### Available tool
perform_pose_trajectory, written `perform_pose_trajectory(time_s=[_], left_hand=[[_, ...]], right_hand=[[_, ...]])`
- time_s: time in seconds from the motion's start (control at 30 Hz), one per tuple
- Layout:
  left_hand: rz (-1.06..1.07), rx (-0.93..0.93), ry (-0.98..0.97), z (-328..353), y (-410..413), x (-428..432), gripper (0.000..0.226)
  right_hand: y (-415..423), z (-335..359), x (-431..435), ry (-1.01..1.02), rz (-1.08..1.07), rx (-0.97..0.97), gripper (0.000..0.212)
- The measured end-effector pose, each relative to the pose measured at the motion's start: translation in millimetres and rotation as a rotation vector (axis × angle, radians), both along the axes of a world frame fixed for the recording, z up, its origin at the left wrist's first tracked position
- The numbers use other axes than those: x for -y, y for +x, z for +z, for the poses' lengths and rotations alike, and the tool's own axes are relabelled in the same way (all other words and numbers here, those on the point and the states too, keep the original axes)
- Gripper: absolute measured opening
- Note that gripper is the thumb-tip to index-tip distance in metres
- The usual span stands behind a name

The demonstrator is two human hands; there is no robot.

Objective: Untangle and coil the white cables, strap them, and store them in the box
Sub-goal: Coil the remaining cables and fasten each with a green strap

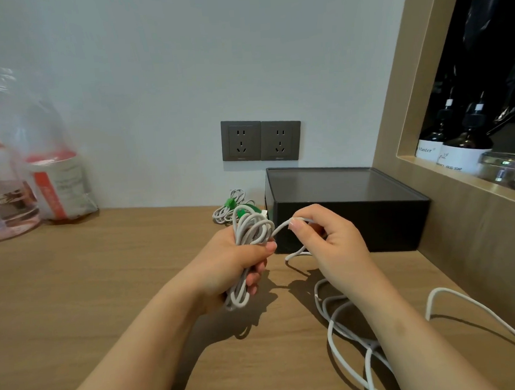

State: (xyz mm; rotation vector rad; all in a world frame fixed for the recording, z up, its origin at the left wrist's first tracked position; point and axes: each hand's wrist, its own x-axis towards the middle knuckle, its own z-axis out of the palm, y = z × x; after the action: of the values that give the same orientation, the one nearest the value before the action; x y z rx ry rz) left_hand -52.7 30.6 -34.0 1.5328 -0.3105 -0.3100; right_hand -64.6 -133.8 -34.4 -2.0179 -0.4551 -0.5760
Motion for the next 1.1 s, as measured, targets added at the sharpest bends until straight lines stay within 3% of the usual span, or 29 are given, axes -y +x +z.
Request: perform_pose_trajectory(time_s=[0.13, 0.27, 0.57, 0.7, 0.87, 1.1], left_hand=[[0.060, 0.090, 0.154, 1, -2, 5, 0.013], [0.147, 0.215, 0.306, 1, 0, 3, 0.022], [0.334, -0.199, -0.485, 6, 14, -13, 0.019], [0.423, -0.316, -0.647, 3, 21, -19, 0.028], [0.491, -0.215, -0.421, -6, 20, -6, 0.021], [0.410, -0.122, -0.317, -8, 17, 1, 0.014]], right_hand=[[-1, -2, 2, 0.147, -0.127, 0.102, 0.017], [-4, -1, -3, 0.062, -0.151, 0.193, 0.025], [7, -2, 14, 0.131, -0.280, -0.012, 0.011], [8, -3, 13, 0.082, -0.185, -0.064, 0.006], [5, -1, 6, 0.106, -0.054, -0.056, 0.024], [2, -3, -5, 0.096, -0.010, -0.108, 0.019]])
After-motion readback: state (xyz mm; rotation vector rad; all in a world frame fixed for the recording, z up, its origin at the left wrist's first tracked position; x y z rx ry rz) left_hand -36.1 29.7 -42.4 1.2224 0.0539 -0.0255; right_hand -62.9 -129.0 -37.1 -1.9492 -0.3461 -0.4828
